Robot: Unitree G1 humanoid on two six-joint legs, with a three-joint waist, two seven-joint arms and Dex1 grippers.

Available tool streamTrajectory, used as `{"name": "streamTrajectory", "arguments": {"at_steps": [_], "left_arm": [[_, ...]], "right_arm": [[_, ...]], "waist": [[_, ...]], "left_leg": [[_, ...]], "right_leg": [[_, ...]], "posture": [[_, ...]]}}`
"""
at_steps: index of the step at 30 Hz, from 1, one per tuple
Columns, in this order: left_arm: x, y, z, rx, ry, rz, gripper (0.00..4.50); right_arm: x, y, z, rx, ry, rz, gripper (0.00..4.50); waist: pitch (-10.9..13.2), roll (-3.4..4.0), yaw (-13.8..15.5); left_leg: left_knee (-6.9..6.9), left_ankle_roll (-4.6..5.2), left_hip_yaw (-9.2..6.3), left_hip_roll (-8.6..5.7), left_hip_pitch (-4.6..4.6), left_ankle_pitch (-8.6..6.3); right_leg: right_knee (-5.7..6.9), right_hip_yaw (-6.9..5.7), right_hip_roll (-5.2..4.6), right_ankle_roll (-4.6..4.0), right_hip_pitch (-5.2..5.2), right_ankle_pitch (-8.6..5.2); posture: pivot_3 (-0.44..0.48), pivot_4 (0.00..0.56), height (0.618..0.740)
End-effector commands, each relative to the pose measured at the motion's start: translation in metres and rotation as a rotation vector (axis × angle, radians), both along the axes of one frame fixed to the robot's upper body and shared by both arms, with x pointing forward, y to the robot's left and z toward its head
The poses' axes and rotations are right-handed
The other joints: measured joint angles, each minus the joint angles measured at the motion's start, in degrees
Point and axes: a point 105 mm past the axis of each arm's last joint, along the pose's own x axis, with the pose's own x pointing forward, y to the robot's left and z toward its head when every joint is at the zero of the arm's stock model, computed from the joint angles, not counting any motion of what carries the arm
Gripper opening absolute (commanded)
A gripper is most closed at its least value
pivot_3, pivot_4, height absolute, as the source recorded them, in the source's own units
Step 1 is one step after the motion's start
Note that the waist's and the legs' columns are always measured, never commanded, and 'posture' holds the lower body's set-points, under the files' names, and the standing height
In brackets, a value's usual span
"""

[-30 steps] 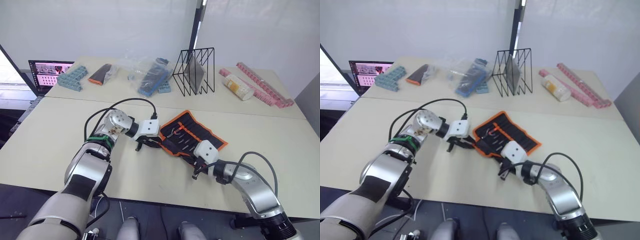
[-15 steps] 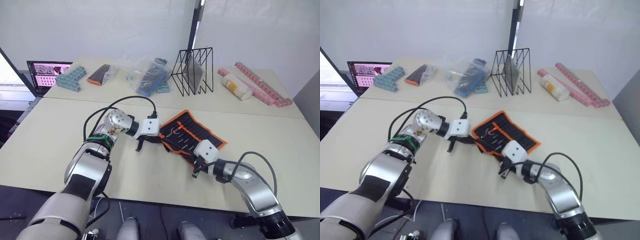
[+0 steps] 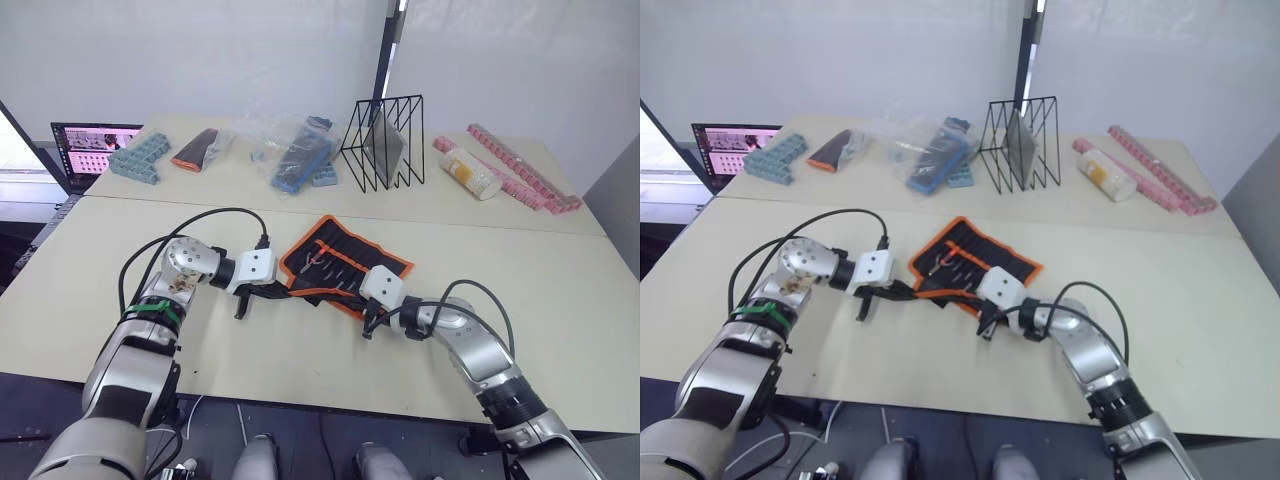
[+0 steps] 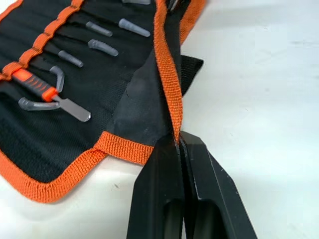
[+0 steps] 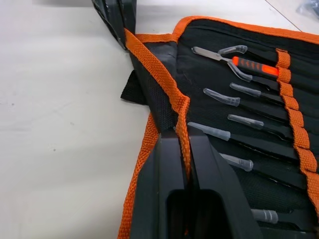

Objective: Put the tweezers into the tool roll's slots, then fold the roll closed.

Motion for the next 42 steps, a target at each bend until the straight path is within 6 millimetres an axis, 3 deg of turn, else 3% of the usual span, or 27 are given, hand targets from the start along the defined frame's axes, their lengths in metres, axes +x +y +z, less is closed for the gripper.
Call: {"name": "streamTrajectory", "arguments": {"at_steps": [1, 7, 13, 16, 21, 31, 42], "left_arm": [[-0.018, 0.013, 0.004, -0.002, 0.046, 0.033, 0.03], [-0.042, 0.004, 0.007, -0.031, 0.097, 0.048, 0.03], [-0.042, 0.015, 0.009, -0.010, 0.087, 0.106, 0.03], [-0.042, 0.015, 0.012, -0.045, 0.098, 0.121, 0.03], [-0.035, 0.004, 0.023, -0.131, 0.086, 0.150, 0.03], [-0.002, 0.015, 0.022, -0.132, 0.012, 0.314, 0.03], [0.018, 0.002, 0.011, -0.111, -0.008, 0.398, 0.03]], "right_arm": [[0.010, -0.011, 0.003, -0.020, -0.035, -0.027, 0.00], [0.000, -0.022, 0.004, -0.004, -0.005, -0.005, 0.00], [-0.031, -0.032, 0.003, 0.004, 0.064, 0.057, 0.00], [-0.037, -0.034, 0.005, 0.013, 0.074, 0.059, 0.00], [-0.030, -0.044, 0.007, -0.004, 0.081, 0.036, 0.00], [-0.010, -0.044, 0.013, 0.014, 0.128, 0.005, 0.00], [0.016, -0.048, 0.009, -0.002, 0.134, -0.063, 0.00]], "waist": [[0.0, 0.00, -0.1], [0.0, 0.02, 0.5], [0.0, 0.02, 0.7], [0.0, 0.02, 0.6], [0.0, 0.01, 0.6], [0.0, 0.01, 0.6], [0.0, 0.01, 0.6]], "left_leg": [[-0.01, 0.00, -0.01, 0.01, 0.05, 0.00], [0.02, 0.00, 0.00, 0.02, 0.10, 0.00], [0.02, 0.00, 0.00, 0.01, 0.09, 0.00], [0.03, 0.00, 0.01, 0.02, 0.09, 0.00], [0.03, 0.00, 0.01, 0.04, 0.09, -0.01], [0.05, 0.00, 0.01, 0.03, 0.09, 0.00], [0.04, 0.00, 0.01, 0.02, 0.09, 0.00]], "right_leg": [[0.05, -0.01, 0.00, 0.00, 0.01, 0.00], [0.06, 0.00, 0.00, 0.00, 0.07, 0.00], [-0.01, 0.01, 0.00, 0.00, 0.08, 0.00], [-0.01, 0.01, 0.00, 0.00, 0.08, 0.00], [-0.01, 0.01, 0.01, 0.00, 0.08, -0.01], [-0.02, 0.01, 0.01, 0.00, 0.08, 0.00], [-0.01, 0.01, 0.01, 0.00, 0.06, 0.00]], "posture": [[0.000, 0.150, 0.734], [0.000, 0.150, 0.734], [0.000, 0.150, 0.734], [0.000, 0.150, 0.734], [0.000, 0.150, 0.734], [0.000, 0.150, 0.734], [0.000, 0.150, 0.734]]}}
